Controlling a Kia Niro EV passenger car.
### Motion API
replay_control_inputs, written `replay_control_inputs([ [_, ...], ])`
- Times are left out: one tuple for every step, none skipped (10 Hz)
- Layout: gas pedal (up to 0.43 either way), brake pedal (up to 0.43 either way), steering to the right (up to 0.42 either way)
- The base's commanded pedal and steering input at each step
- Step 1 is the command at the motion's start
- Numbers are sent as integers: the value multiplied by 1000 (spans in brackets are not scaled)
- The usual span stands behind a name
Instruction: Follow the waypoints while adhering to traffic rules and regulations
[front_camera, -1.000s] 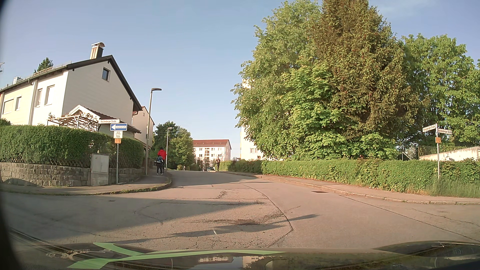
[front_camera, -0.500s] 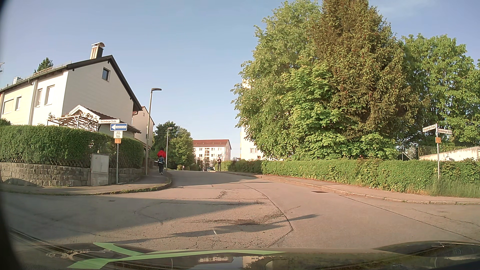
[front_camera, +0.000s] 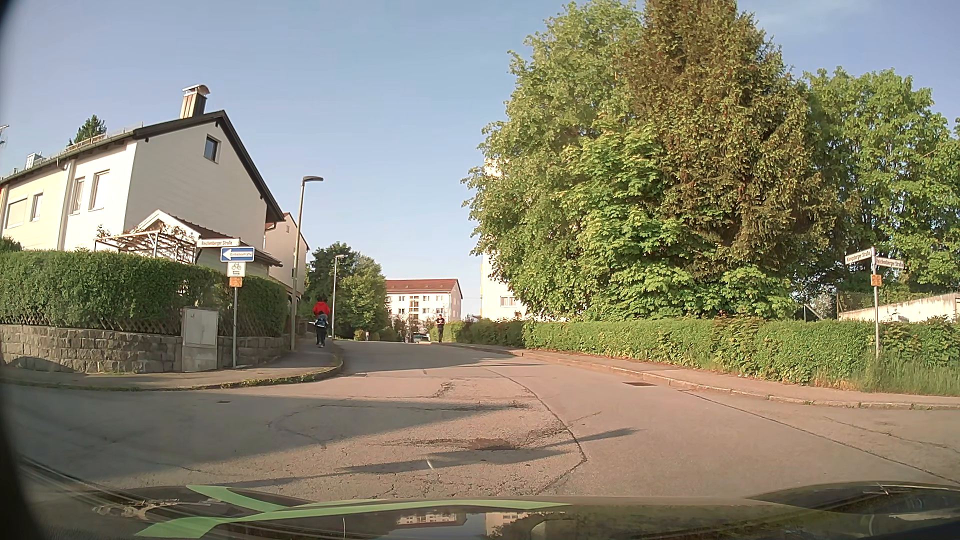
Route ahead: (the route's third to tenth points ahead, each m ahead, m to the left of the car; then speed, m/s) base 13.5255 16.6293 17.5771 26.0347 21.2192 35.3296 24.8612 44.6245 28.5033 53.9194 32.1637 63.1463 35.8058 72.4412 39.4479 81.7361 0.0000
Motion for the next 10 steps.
replay_control_inputs([
  [461,250,-709],
  [461,250,-709],
  [461,250,-709],
  [461,256,-709],
  [461,256,-709],
  [461,256,-709],
  [461,250,-709],
  [461,250,-708],
  [461,256,-708],
  [461,250,-708],
])
